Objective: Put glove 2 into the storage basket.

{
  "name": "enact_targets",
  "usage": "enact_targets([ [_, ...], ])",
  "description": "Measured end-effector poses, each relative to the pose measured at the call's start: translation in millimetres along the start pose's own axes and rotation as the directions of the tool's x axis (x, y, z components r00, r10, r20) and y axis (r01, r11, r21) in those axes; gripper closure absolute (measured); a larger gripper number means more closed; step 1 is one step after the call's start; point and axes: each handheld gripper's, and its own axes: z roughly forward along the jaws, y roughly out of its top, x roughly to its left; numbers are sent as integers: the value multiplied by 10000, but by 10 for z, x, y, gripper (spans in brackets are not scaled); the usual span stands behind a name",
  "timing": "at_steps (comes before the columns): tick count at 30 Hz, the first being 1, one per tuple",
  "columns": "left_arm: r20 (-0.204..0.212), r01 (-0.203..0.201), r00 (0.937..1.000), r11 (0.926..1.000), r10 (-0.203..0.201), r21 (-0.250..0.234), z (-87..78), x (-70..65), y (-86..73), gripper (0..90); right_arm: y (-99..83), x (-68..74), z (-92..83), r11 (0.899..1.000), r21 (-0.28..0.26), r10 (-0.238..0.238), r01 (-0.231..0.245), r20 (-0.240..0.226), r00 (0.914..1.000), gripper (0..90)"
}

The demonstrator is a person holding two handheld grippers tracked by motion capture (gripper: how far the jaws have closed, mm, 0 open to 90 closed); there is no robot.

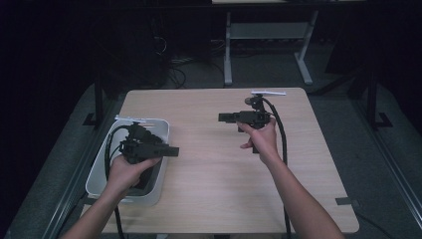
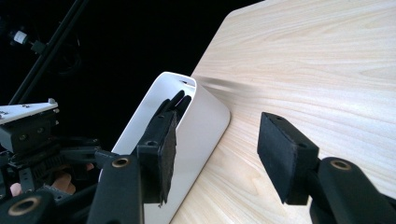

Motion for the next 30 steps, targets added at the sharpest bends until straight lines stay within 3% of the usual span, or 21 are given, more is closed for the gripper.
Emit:
enact_targets([
  [12, 73, -176, 9998, 9998, 176, -18, 136, -79, 33, 289, -63, -160, -183, 9997, -126, 221, -219, 102, 9997, 465],
  [13, 63, -58, 10000, 10000, 58, -52, 156, -97, 36, 286, -70, -171, -197, 9996, -133, 244, -243, 93, 9997, 465],
  [30, 318, -233, 9992, 9994, 225, 259, 441, -252, 83, 274, -228, -430, -540, 9977, -403, 556, -547, 198, 9983, 461],
])
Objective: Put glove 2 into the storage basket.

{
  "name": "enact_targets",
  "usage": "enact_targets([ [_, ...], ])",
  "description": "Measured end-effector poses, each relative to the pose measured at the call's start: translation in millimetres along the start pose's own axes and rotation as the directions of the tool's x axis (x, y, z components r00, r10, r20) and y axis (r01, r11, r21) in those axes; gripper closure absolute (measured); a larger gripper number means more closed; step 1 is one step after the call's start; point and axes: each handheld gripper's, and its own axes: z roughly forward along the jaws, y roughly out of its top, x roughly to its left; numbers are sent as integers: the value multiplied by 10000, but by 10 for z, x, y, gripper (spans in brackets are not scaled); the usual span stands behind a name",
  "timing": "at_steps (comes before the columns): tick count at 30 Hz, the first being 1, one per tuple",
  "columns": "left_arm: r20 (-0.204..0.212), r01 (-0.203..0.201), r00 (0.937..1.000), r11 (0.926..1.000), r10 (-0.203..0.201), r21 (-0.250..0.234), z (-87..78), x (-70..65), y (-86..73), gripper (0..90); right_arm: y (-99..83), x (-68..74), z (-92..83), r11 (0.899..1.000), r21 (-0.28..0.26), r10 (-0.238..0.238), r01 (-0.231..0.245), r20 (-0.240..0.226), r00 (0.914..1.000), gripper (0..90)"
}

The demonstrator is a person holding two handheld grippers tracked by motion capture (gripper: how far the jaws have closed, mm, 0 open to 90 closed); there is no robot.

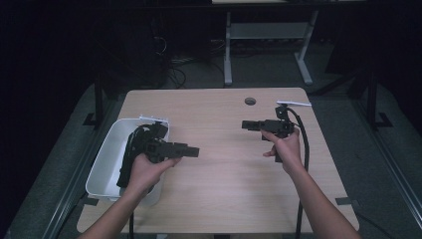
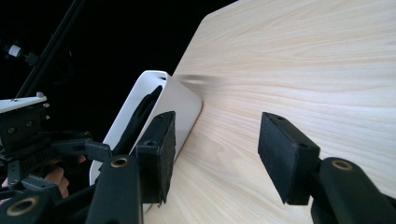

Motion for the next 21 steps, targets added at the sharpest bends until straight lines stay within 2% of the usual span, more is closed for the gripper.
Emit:
enact_targets([
  [4, 21, -49, 10000, 10000, 49, -81, 72, -24, 11, 271, -39, -78, -76, 9999, -81, 119, -119, 26, 9999, 461],
  [8, -13, -298, 9996, 9995, 298, 97, 145, -47, 22, 271, -72, -144, -143, 9997, -143, 206, -204, 105, 9997, 459],
  [15, 130, -322, 9994, 9995, 321, 49, 252, -83, -5, 270, -136, -248, -269, 9987, -314, 396, -389, 215, 9990, 452],
  [16, 154, -228, 9996, 9997, 228, 2, 265, -91, -10, 269, -148, -263, -285, 9989, -295, 385, -377, 276, 9989, 452],
  [17, 134, -349, 9993, 9994, 348, 46, 275, -89, -13, 269, -156, -274, -297, 9989, -254, 404, -397, 298, 9987, 450],
  [21, 127, -413, 9991, 9991, 413, -40, 331, -118, -25, 268, -212, -333, -369, 9985, -352, 434, -421, 367, 9984, 450],
])
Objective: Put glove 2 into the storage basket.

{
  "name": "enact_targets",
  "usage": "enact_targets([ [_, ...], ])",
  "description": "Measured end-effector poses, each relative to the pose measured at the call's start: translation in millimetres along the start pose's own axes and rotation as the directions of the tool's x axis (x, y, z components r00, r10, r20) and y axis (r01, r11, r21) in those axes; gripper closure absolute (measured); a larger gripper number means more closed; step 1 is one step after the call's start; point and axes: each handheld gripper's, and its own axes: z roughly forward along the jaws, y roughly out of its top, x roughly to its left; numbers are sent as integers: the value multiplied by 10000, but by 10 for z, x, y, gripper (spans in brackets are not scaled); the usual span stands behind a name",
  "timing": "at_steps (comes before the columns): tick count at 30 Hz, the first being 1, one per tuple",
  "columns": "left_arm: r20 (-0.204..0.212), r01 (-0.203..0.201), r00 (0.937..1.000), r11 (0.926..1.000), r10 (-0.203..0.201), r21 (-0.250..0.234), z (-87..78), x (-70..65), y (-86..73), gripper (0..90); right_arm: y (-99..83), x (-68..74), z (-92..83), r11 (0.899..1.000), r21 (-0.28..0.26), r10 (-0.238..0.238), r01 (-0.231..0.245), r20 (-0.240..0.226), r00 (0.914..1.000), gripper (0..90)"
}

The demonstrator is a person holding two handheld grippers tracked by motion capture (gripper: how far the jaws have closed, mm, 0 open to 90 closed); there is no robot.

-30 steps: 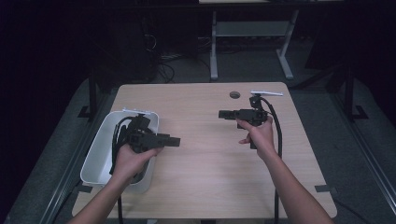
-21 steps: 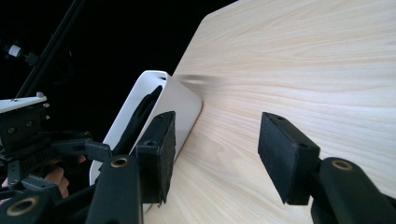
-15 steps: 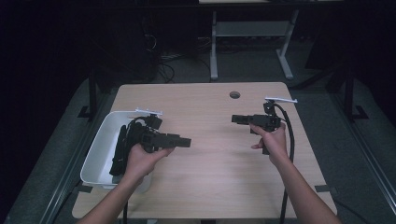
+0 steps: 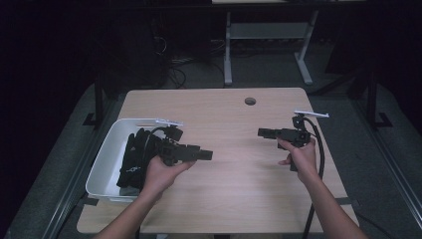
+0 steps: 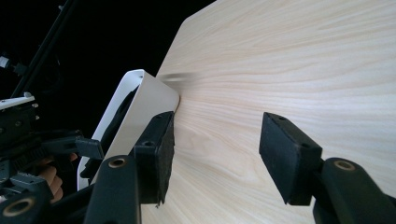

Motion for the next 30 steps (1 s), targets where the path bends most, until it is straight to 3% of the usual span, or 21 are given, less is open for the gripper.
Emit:
enact_targets([
  [12, 28, -236, 9997, 9997, 236, -92, 191, -54, -51, 263, -115, -141, -188, 9998, -102, 174, -173, 135, 9998, 444],
  [30, 201, -198, 9996, 9994, 203, -279, 371, -63, -164, 257, -314, -375, -439, 9993, -74, 361, -359, 297, 9989, 431],
])
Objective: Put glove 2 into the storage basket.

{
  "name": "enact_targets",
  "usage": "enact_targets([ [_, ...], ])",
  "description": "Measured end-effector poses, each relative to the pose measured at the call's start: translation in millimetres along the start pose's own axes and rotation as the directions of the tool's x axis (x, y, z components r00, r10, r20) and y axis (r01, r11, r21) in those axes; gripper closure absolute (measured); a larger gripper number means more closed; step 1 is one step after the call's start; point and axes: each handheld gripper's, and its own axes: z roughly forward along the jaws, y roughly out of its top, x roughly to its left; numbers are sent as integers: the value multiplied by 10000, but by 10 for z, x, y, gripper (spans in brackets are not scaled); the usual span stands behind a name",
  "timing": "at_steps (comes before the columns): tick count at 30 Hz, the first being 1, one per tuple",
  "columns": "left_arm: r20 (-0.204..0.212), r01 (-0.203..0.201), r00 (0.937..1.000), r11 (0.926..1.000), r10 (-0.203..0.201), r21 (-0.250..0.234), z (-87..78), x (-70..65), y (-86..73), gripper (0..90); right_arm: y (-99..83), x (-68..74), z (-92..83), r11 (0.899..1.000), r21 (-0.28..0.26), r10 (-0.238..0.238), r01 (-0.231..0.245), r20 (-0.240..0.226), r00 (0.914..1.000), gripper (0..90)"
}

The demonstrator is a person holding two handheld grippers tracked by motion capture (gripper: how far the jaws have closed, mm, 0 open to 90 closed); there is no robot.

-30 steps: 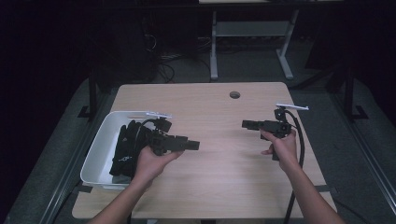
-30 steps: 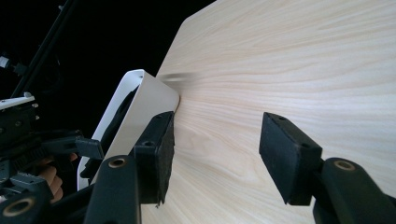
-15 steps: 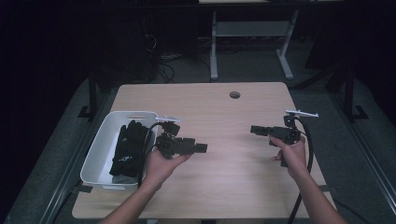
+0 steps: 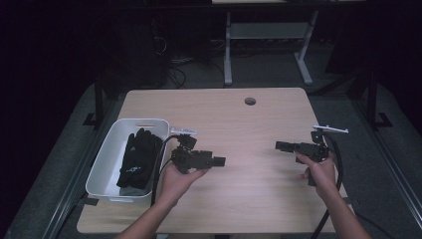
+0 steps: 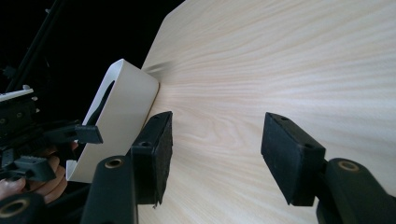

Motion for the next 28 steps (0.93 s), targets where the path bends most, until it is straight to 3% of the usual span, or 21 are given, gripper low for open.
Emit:
enact_targets([
  [13, 29, -110, 9999, 9999, 110, -54, 103, -25, -99, 256, -233, -214, -208, 9996, -67, 259, -258, 152, 9996, 424],
  [25, 7, -198, 9998, 9996, 198, -176, 154, -28, -251, 255, -411, -254, -322, 9998, -99, 156, -155, 91, 9998, 403],
  [28, 43, -238, 9997, 9995, 239, -207, 157, -40, -296, 255, -474, -242, -373, 9999, -150, -63, 64, 100, 9999, 386],
])
